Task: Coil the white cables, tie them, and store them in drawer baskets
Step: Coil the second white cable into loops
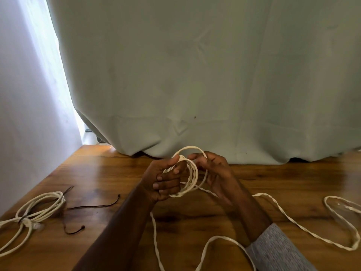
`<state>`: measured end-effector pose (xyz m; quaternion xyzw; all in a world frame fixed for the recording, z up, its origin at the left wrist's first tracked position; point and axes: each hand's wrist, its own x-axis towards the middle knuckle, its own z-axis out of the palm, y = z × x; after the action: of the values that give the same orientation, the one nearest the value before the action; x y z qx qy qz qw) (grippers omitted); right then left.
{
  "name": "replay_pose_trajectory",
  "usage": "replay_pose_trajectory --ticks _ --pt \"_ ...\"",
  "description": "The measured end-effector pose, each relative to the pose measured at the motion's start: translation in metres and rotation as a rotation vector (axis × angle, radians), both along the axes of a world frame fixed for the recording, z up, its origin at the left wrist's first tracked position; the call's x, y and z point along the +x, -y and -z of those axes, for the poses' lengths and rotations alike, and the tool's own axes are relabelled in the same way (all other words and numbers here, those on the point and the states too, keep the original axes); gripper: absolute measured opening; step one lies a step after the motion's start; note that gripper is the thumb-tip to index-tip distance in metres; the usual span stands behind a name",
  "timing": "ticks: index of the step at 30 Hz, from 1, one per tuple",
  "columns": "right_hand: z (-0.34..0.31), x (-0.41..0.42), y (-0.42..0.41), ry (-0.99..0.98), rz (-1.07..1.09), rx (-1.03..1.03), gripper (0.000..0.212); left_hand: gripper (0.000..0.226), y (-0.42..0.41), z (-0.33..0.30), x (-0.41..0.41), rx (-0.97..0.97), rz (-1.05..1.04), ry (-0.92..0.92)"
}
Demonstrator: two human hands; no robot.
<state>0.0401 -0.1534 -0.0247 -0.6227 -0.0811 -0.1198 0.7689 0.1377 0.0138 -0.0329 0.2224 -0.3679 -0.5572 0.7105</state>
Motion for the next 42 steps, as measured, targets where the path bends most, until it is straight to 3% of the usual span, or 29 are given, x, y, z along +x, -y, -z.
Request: replay_pose_trajectory --ticks 3,7,12,14,19,21,24,26,28,34,37,39,42 --pt "0.0 -0.001 0.002 -0.058 -0.093 -0.047 0.067 0.035 0.001 0.002 0.001 0.006 0.056 0.024" --pt "0.001 0.003 -0.001 -0.094 -0.058 -0.095 0.058 0.036 0.001 0.005 0.006 0.006 0.05 0.047" --pt "0.003 0.007 0.001 -0.054 0.111 -0.234 0.018 0.038 0.003 0.011 0.003 0.178 -0.356 0.207" --pt "0.004 0.009 0.0 -0.049 0.187 -0.278 0.014 0.044 0.006 0.014 0.003 0.215 -0.5 0.234" --pt "0.005 0.01 -0.004 -0.052 0.268 -0.305 0.01 0.03 0.008 0.011 0.004 0.197 -0.504 0.143" --pt "0.004 0.009 -0.004 -0.03 0.346 -0.388 0.015 0.037 0.009 0.011 0.006 0.249 -0.469 0.118" --pt "0.006 0.007 -0.003 0.066 0.479 -0.628 0.045 0.046 0.011 0.009 0.007 0.364 -0.45 0.144" --pt "0.005 0.005 -0.003 0.128 0.495 -0.777 0.061 0.046 0.01 0.008 0.007 0.387 -0.438 0.163" --pt "0.001 0.003 -0.002 0.148 0.456 -0.839 0.063 0.049 0.009 0.007 0.006 0.39 -0.42 0.183" --pt "-0.004 0.003 -0.002 0.048 0.354 -0.555 0.028 0.061 0.01 0.005 0.002 0.268 -0.268 0.116" --pt "-0.005 0.002 -0.003 0.023 0.32 -0.345 0.027 0.048 0.01 0.008 0.004 0.145 -0.199 0.037" --pt "-0.005 0.003 -0.003 0.025 0.343 -0.344 0.027 0.035 0.01 0.009 0.005 0.126 -0.197 0.016" --pt "-0.005 0.003 0.003 0.038 0.419 -0.532 0.026 0.036 0.012 0.009 0.003 0.19 -0.252 0.056"
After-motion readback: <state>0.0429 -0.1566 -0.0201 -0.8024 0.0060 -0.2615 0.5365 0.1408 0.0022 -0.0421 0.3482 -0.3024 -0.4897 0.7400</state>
